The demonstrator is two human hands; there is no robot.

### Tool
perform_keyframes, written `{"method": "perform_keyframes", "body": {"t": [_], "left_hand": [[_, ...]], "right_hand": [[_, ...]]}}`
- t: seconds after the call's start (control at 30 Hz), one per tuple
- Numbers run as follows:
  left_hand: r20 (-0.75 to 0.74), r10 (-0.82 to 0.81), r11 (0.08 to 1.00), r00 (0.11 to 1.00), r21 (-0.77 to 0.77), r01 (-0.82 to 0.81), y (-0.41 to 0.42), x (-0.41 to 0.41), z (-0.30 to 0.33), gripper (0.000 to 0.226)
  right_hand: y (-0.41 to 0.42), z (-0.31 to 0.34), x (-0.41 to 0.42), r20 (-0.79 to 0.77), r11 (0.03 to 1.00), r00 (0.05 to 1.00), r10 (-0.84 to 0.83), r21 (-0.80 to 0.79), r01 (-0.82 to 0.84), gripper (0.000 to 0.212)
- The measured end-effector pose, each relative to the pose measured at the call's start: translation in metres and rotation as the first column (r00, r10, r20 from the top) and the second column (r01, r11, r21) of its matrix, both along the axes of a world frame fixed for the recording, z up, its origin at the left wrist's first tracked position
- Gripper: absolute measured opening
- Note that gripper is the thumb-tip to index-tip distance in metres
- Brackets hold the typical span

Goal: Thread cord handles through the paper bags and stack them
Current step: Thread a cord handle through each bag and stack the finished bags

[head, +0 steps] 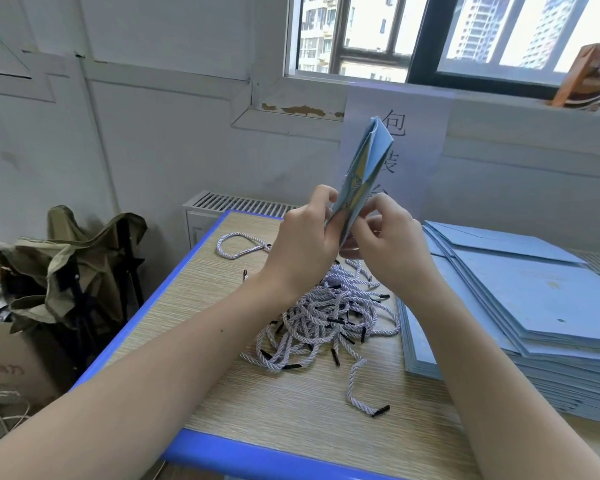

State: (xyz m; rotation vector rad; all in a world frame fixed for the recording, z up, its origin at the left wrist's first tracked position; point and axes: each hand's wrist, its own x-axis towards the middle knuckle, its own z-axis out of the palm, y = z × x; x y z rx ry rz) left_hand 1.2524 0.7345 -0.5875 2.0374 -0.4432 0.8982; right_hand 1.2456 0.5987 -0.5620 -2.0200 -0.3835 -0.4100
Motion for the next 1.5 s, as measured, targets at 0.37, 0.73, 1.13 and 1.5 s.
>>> {"method": "perform_keyframes", "body": {"t": [0.37,0.73,1.13,1.5], "left_hand": [[0.134,0.061,0.995,0.989,-0.085,-0.05,-0.005,-0.007,0.004,0.029],[0.322,0.087,0.996,0.943,-0.052,-0.074,-0.002,-0.008,0.005,0.01],[0.236,0.109,0.978,0.966,-0.198,-0.063,-0.003,-0.008,0.009,0.023],[-0.038,0.126,0.926,0.991,-0.354,-0.131,-0.013,-0.01,0.017,0.014]], "right_hand": [[0.002,-0.003,0.001,0.054,0.998,0.999,0.009,-0.069,-0.005,0.004],[0.004,-0.003,0.002,0.088,0.999,0.996,0.024,-0.04,-0.021,0.009],[0.004,-0.004,0.003,0.092,0.998,0.996,0.013,-0.061,-0.007,0.01],[0.006,-0.01,0.008,0.114,0.992,0.994,0.005,-0.127,0.01,0.007]]}}
